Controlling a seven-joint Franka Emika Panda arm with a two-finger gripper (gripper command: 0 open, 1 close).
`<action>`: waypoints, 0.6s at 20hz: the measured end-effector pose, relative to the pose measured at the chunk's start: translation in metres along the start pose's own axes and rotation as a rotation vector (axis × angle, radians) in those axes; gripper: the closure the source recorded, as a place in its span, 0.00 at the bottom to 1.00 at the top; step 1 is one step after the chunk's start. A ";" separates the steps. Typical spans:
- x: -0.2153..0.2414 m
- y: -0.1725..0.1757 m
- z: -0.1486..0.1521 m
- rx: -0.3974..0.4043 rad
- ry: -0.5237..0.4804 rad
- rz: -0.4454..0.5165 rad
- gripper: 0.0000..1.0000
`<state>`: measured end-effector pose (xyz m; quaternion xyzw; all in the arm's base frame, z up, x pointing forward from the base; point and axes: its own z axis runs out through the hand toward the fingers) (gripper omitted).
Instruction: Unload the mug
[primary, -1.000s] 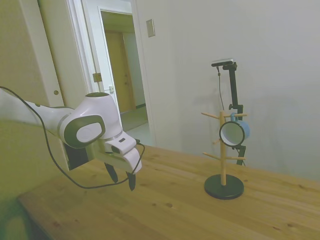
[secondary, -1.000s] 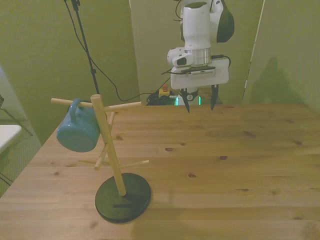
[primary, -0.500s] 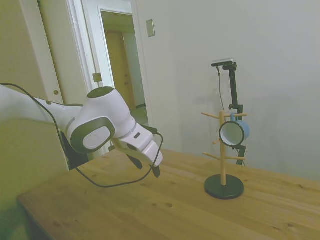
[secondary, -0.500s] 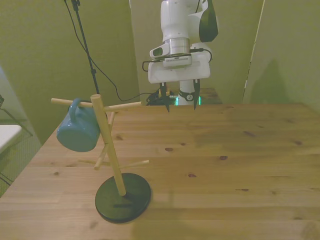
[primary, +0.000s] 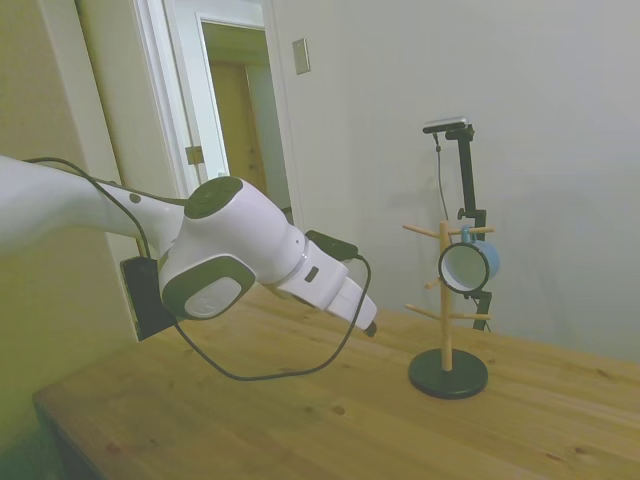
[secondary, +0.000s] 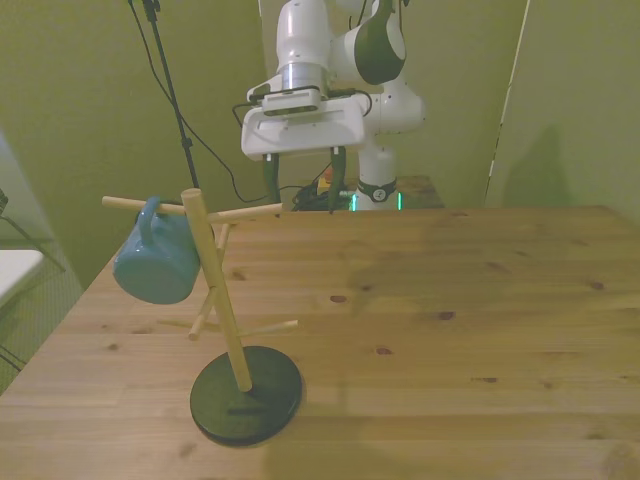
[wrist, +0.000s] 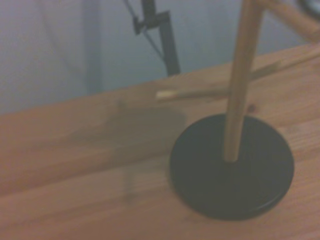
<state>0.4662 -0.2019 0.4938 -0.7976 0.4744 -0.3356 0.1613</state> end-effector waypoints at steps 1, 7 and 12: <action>0.007 0.003 0.000 0.014 0.022 0.015 0.00; 0.054 0.015 -0.007 0.092 0.120 0.089 0.00; 0.091 0.026 -0.005 0.131 0.186 0.153 0.00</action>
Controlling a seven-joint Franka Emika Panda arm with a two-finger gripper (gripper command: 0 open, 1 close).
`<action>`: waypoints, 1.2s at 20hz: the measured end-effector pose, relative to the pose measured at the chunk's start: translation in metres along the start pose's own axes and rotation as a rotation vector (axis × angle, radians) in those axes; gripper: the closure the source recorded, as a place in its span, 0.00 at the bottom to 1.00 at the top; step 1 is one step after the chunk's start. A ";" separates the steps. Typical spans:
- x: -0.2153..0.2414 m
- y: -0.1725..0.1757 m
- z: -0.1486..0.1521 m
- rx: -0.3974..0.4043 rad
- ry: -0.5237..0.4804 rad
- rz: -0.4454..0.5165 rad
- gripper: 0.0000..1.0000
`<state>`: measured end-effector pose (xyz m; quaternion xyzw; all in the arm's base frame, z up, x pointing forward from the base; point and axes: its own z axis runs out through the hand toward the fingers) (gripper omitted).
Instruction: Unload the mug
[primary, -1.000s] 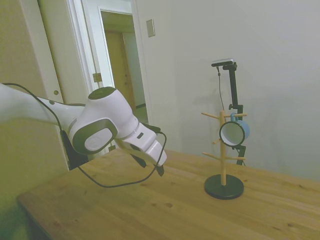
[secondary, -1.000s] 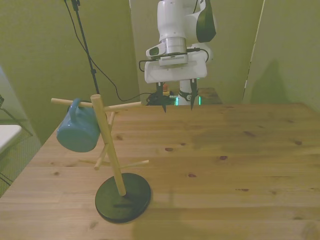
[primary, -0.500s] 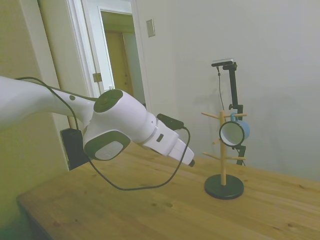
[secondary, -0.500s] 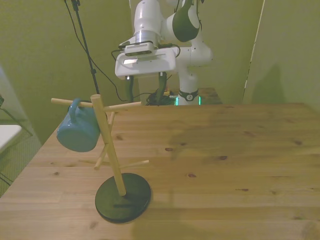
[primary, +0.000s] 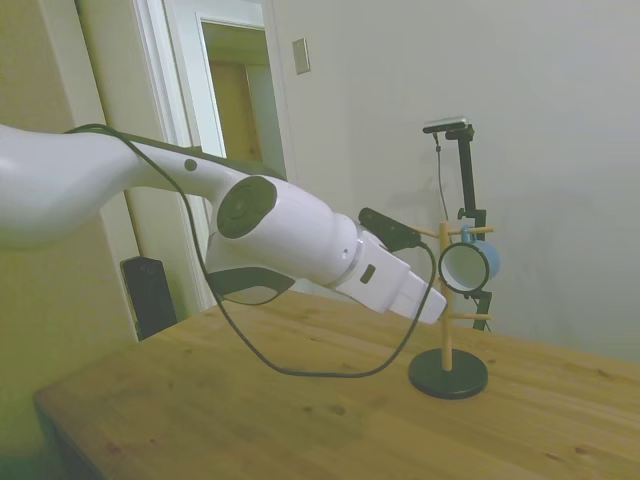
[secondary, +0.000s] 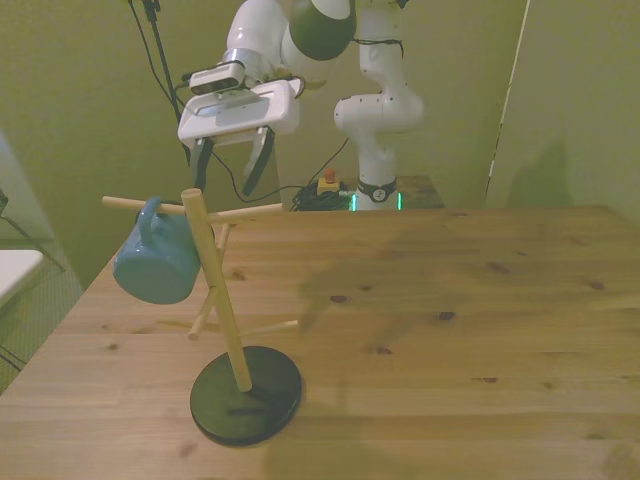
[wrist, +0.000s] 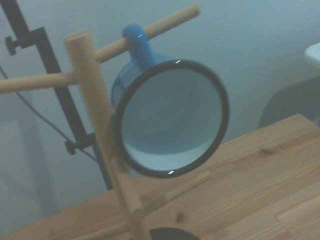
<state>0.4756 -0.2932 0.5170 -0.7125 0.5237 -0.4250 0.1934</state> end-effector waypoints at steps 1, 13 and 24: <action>0.006 0.001 0.005 -0.001 0.008 0.009 0.00; 0.042 -0.026 0.063 0.048 0.066 0.042 0.00; 0.031 -0.052 0.121 0.035 0.049 -0.048 0.00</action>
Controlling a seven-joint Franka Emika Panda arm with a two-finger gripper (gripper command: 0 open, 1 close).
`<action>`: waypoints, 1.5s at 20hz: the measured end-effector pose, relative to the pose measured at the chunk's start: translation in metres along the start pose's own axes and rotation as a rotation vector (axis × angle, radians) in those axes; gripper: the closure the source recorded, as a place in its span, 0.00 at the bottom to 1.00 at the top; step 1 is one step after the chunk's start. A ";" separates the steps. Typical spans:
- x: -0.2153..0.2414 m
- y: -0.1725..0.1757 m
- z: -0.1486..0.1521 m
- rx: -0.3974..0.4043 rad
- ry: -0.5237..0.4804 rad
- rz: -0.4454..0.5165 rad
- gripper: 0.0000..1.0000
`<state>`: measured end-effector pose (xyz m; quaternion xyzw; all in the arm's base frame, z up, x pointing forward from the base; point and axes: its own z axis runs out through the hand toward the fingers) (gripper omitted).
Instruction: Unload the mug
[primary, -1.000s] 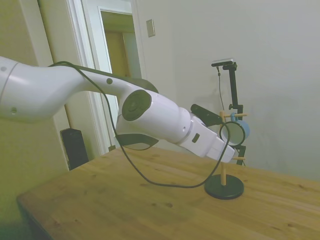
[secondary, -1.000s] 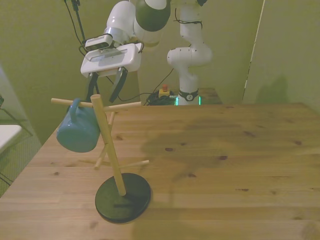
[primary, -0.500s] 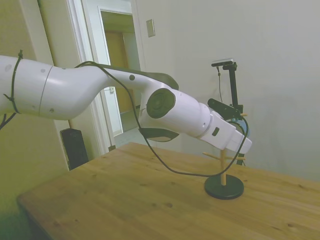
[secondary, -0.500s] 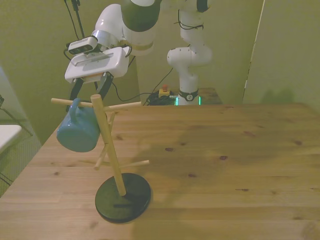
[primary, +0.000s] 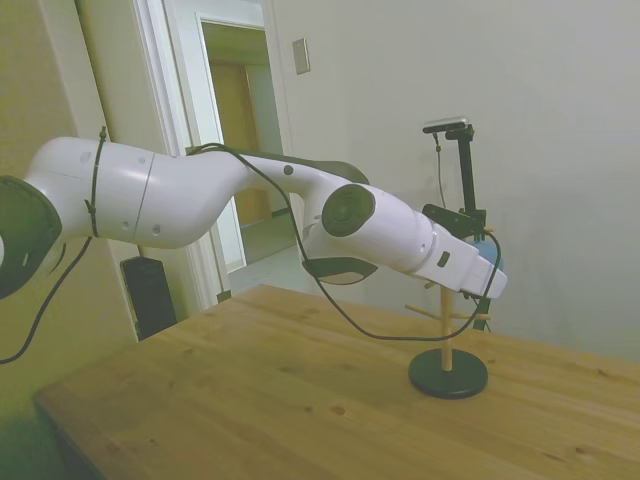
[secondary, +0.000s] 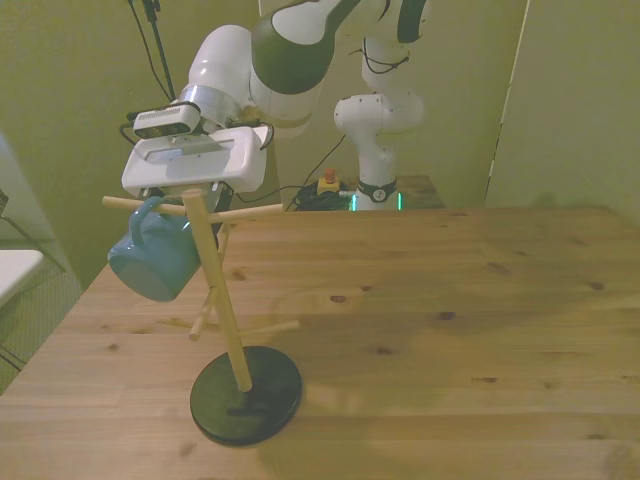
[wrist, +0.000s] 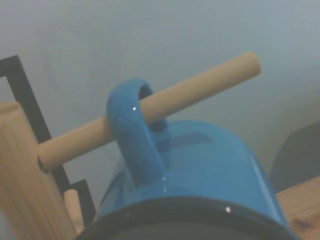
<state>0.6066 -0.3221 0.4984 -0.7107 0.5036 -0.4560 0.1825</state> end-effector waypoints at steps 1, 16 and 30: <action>0.001 -0.001 0.001 0.001 0.003 -0.003 0.00; 0.012 -0.012 0.014 0.000 -0.016 -0.040 1.00; 0.012 -0.014 0.016 0.000 -0.015 -0.044 1.00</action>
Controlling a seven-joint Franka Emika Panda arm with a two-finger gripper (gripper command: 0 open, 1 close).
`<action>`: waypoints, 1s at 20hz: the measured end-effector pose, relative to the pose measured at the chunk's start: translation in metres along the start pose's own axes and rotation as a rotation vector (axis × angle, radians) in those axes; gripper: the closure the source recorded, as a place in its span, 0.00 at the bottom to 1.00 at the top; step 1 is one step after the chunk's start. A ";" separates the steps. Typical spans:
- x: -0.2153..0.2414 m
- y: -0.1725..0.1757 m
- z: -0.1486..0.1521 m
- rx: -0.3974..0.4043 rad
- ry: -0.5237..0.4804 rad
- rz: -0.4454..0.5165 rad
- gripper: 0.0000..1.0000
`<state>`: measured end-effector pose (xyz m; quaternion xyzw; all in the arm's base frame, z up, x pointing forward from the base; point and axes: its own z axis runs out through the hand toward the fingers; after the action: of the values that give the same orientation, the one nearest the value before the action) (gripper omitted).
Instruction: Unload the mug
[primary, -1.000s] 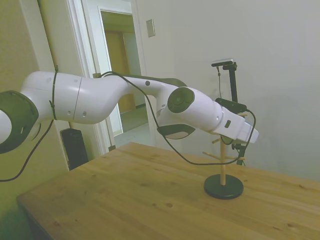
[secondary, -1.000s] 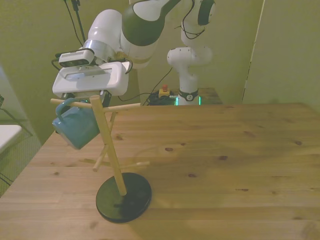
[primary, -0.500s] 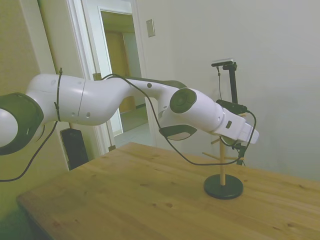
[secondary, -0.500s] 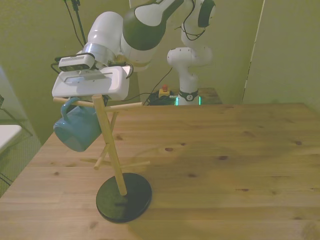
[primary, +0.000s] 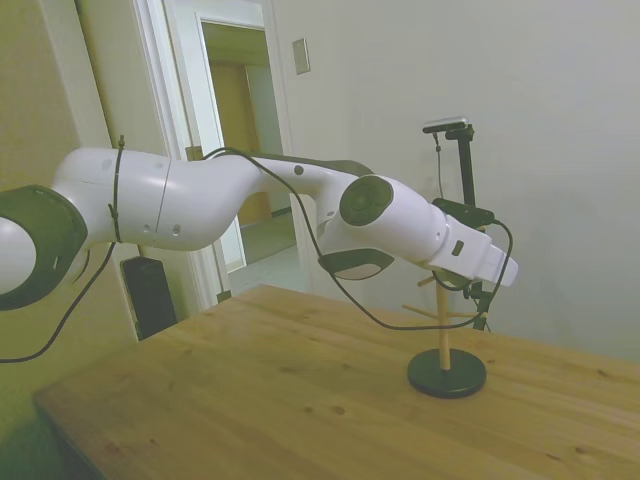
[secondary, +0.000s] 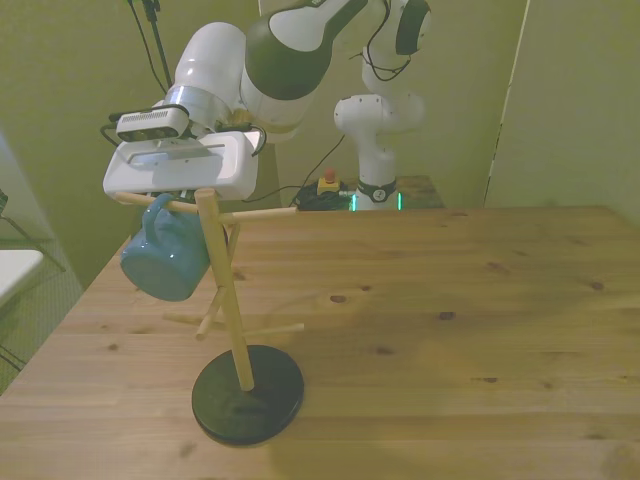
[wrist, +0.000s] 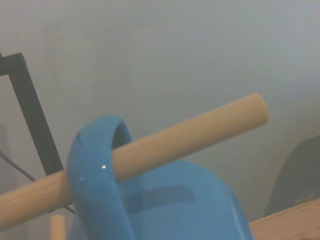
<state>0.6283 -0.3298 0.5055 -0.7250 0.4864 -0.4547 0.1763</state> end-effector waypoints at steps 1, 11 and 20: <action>0.000 0.000 0.000 0.000 0.001 0.000 1.00; 0.023 0.027 -0.006 -0.002 -0.027 0.052 1.00; 0.042 0.039 -0.029 0.037 -0.074 0.087 1.00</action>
<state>0.5874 -0.3786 0.5143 -0.7161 0.5020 -0.4285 0.2273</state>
